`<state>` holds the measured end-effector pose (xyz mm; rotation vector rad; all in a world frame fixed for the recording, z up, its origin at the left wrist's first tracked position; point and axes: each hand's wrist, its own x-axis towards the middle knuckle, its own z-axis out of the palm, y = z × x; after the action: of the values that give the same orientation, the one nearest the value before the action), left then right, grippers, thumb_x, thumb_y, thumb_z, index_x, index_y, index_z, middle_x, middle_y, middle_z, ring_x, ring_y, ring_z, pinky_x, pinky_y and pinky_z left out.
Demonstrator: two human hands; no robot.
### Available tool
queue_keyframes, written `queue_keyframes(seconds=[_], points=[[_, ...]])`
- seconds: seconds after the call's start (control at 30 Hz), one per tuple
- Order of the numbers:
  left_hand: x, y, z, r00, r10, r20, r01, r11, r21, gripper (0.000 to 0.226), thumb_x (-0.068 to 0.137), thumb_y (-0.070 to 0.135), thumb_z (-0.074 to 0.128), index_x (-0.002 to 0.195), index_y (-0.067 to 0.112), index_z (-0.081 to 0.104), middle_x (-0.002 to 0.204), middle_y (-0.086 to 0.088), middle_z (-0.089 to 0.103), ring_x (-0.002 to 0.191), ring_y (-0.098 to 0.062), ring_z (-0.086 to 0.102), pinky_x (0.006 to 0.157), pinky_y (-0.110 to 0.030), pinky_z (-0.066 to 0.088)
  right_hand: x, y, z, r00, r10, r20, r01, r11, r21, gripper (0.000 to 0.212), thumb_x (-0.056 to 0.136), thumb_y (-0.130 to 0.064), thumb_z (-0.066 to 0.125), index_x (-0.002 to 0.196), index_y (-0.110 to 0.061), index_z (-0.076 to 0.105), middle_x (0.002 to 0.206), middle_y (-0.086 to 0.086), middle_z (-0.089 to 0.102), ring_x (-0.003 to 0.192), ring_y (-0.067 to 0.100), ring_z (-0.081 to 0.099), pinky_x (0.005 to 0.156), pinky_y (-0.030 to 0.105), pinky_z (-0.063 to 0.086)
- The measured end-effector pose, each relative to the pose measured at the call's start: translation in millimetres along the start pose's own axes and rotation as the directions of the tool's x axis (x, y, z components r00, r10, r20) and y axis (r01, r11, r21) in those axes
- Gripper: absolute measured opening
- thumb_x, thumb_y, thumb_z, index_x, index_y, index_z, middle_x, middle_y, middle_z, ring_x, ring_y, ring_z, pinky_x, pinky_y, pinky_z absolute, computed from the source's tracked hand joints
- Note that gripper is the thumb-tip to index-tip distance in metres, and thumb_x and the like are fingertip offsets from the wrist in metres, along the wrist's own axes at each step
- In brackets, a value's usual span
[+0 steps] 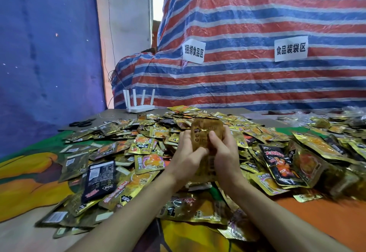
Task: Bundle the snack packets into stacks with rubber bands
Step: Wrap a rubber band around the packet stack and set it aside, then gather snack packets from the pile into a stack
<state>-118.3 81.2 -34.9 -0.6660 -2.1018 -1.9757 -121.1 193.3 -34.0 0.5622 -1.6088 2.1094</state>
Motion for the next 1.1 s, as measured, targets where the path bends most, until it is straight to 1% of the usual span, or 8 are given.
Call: queue_keyframes(seconds=[0.1, 0.2, 0.37, 0.5, 0.63, 0.77, 0.87, 1.1], points=[[1, -8, -2, 0.997, -0.068, 0.039, 0.063, 0.992, 0.107, 0.045, 0.087, 0.028, 0.061, 0.126, 0.029, 0.039, 0.121, -0.013, 0.056, 0.107, -0.026, 0.063, 0.084, -0.043, 0.061, 0, 2, -3, 0.987, 0.156, -0.023, -0.154, 0.986, 0.066, 0.021, 0.102, -0.018, 0.043, 0.105, -0.012, 0.064, 0.094, 0.013, 0.069, 0.082, 0.023, 0.071, 0.060, 0.029, 0.058], [2, -13, -6, 0.998, -0.063, 0.012, 0.062, 0.993, 0.101, 0.045, 0.081, 0.013, 0.072, 0.119, 0.024, 0.050, 0.109, -0.011, 0.066, 0.099, -0.023, 0.068, 0.081, -0.037, 0.061, 3, 7, -4, 0.933, 0.358, -0.032, -0.354, 0.932, 0.077, 0.048, 0.102, -0.042, 0.040, 0.106, -0.005, 0.071, 0.109, 0.025, 0.070, 0.103, 0.042, 0.068, 0.083, 0.048, 0.058], [3, -13, -10, 0.999, 0.039, 0.022, -0.039, 0.999, -0.003, 0.036, 0.061, 0.007, 0.077, 0.095, 0.010, 0.067, 0.082, -0.002, 0.073, 0.078, -0.017, 0.072, 0.066, -0.024, 0.055, 4, 6, 0, 0.946, 0.320, 0.042, -0.321, 0.947, 0.013, 0.062, 0.080, -0.071, 0.054, 0.077, -0.014, 0.077, 0.086, 0.013, 0.074, 0.084, 0.034, 0.071, 0.086, 0.050, 0.056], [-1, -13, 1, 0.995, 0.013, 0.097, -0.011, 1.000, -0.025, 0.022, 0.067, 0.009, 0.065, 0.088, 0.003, 0.065, 0.074, -0.005, 0.066, 0.072, -0.018, 0.067, 0.062, -0.025, 0.053, 8, 8, 1, 0.935, 0.353, 0.040, -0.354, 0.935, 0.017, 0.049, 0.078, -0.062, 0.059, 0.062, -0.017, 0.068, 0.072, 0.006, 0.067, 0.073, 0.025, 0.065, 0.070, 0.036, 0.052], [-1, -13, 7, 1.000, 0.017, 0.006, -0.017, 0.999, 0.044, 0.031, 0.068, 0.013, 0.060, 0.098, 0.015, 0.055, 0.081, -0.006, 0.058, 0.071, -0.015, 0.061, 0.061, -0.026, 0.052, 14, 6, -1, 0.947, 0.321, -0.007, -0.321, 0.947, -0.004, 0.035, 0.094, -0.040, 0.053, 0.081, -0.010, 0.063, 0.079, 0.009, 0.062, 0.079, 0.025, 0.060, 0.070, 0.036, 0.049], [-3, -15, 13, 0.992, 0.128, 0.002, -0.128, 0.989, 0.079, 0.053, 0.076, 0.009, 0.063, 0.124, 0.026, 0.048, 0.095, -0.009, 0.063, 0.082, -0.012, 0.067, 0.070, -0.030, 0.058, 16, 2, -6, 0.989, 0.142, -0.034, -0.146, 0.958, -0.248, 0.030, 0.097, -0.037, 0.053, 0.098, -0.009, 0.064, 0.093, 0.004, 0.064, 0.089, 0.018, 0.063, 0.075, 0.032, 0.051], [-6, -15, 13, 0.974, 0.223, 0.046, -0.226, 0.968, 0.105, 0.064, 0.082, -0.004, 0.069, 0.132, 0.028, 0.045, 0.095, -0.016, 0.065, 0.085, -0.031, 0.068, 0.071, -0.047, 0.060, 14, -5, -15, 0.999, 0.035, -0.013, -0.037, 0.903, -0.427, 0.034, 0.099, -0.046, 0.047, 0.098, -0.017, 0.065, 0.098, 0.002, 0.067, 0.094, 0.015, 0.064, 0.077, 0.030, 0.049], [-14, -3, 13, 0.892, 0.399, 0.212, -0.452, 0.791, 0.413, 0.069, 0.088, -0.009, 0.061, 0.136, 0.033, 0.034, 0.088, -0.001, 0.050, 0.066, -0.008, 0.052, 0.058, -0.022, 0.047, -11, -26, -61, 0.999, -0.003, 0.035, 0.027, 0.697, -0.717, 0.016, 0.099, -0.031, 0.056, 0.095, -0.020, 0.066, 0.090, -0.005, 0.067, 0.082, 0.008, 0.062, 0.074, 0.034, 0.053]])
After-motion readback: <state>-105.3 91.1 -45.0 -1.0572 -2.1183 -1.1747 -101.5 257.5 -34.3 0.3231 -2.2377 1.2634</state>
